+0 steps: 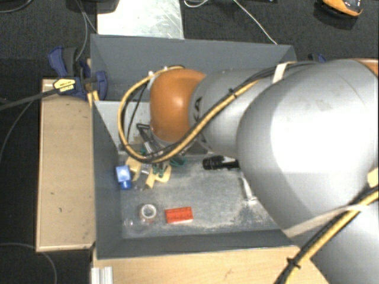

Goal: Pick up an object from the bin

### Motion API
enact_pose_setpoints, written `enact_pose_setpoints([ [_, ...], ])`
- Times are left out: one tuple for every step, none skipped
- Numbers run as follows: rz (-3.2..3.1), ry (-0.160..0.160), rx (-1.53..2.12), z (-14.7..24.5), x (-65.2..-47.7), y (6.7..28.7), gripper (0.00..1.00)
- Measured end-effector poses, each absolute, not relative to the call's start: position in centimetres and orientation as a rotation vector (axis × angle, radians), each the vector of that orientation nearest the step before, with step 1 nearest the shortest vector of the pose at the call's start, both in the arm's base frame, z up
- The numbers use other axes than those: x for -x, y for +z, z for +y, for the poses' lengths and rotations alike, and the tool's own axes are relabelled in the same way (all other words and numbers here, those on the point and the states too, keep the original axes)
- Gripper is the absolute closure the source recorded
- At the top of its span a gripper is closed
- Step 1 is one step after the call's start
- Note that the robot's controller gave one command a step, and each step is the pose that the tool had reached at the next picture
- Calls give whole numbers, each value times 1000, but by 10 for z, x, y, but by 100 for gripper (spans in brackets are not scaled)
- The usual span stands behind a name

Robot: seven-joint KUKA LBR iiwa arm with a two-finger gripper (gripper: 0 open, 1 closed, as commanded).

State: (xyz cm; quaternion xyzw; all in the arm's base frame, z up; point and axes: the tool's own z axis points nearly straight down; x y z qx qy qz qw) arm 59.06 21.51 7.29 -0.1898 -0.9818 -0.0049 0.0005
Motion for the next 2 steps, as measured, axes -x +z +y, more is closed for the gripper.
enact_pose_setpoints([
  [-3083, -15, 596, 215, -591, 73, 100],
  [-3083, -14, 596, 215, -590, 76, 100],
])
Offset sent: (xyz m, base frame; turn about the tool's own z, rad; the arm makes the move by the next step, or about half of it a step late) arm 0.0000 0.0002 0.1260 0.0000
